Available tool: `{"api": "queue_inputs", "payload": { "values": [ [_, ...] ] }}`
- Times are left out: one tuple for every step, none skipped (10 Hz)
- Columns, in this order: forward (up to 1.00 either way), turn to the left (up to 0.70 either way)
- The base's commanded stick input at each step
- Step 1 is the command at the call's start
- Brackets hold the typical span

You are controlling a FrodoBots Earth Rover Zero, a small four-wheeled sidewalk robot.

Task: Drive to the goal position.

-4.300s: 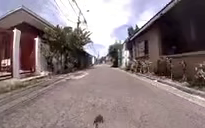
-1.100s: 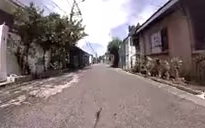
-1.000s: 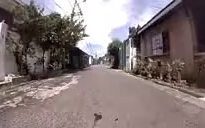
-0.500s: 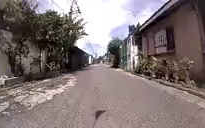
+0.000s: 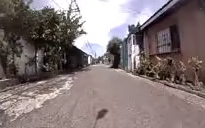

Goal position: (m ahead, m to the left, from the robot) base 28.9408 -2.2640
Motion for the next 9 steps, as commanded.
{"api": "queue_inputs", "payload": {
  "values": [
    [0.7, 0.0],
    [0.7, 0.0],
    [0.7, 0.0],
    [0.7, 0.0],
    [0.7, 0.0],
    [0.7, 0.0],
    [0.7, 0.0],
    [0.7, 0.0],
    [0.7, 0.0]
  ]
}}
